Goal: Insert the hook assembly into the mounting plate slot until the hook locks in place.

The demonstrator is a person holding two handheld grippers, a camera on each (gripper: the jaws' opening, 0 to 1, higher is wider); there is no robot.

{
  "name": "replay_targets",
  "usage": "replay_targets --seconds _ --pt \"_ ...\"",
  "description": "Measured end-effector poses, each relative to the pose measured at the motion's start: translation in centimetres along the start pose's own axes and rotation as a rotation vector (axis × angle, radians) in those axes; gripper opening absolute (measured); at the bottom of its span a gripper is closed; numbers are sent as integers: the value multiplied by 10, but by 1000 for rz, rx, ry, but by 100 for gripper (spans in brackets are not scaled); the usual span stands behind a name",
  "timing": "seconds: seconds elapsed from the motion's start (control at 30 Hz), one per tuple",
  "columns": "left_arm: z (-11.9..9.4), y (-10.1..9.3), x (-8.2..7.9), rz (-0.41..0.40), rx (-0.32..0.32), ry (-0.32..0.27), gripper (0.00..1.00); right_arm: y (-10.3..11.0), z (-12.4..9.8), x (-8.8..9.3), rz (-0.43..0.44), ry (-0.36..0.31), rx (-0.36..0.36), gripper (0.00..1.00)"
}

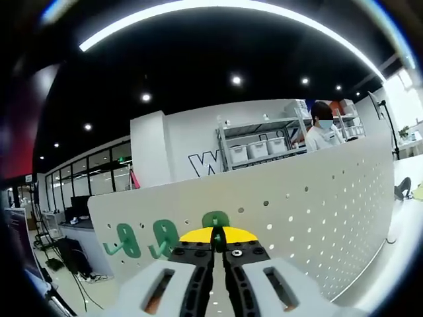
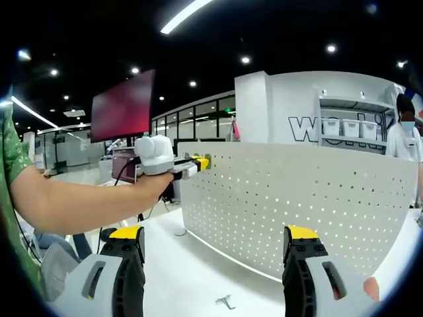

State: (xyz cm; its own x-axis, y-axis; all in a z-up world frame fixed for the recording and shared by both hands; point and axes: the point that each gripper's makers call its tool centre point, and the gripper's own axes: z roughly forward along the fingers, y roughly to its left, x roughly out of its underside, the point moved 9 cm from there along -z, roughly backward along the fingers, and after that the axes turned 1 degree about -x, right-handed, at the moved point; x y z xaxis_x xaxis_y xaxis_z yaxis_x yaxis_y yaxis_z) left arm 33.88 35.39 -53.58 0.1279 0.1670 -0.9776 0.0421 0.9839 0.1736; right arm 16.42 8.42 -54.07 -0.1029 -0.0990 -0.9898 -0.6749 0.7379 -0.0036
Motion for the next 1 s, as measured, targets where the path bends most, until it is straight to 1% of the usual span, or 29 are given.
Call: replay_targets --seconds 0.2,0.4,0.63,1.0 --pt "-1 0 0 -31 -1 0 4 0 0 0 0 1 -1 88" --pt "-2 0 0 -32 8 0 4 1 1 0 -3 4 -3 88" --pt "-2 -2 3 -37 14 13 8 1 0 0 -3 2 -2 88" --pt "-4 -2 2 -40 18 8 13 2 0 0 -5 2 -2 88"
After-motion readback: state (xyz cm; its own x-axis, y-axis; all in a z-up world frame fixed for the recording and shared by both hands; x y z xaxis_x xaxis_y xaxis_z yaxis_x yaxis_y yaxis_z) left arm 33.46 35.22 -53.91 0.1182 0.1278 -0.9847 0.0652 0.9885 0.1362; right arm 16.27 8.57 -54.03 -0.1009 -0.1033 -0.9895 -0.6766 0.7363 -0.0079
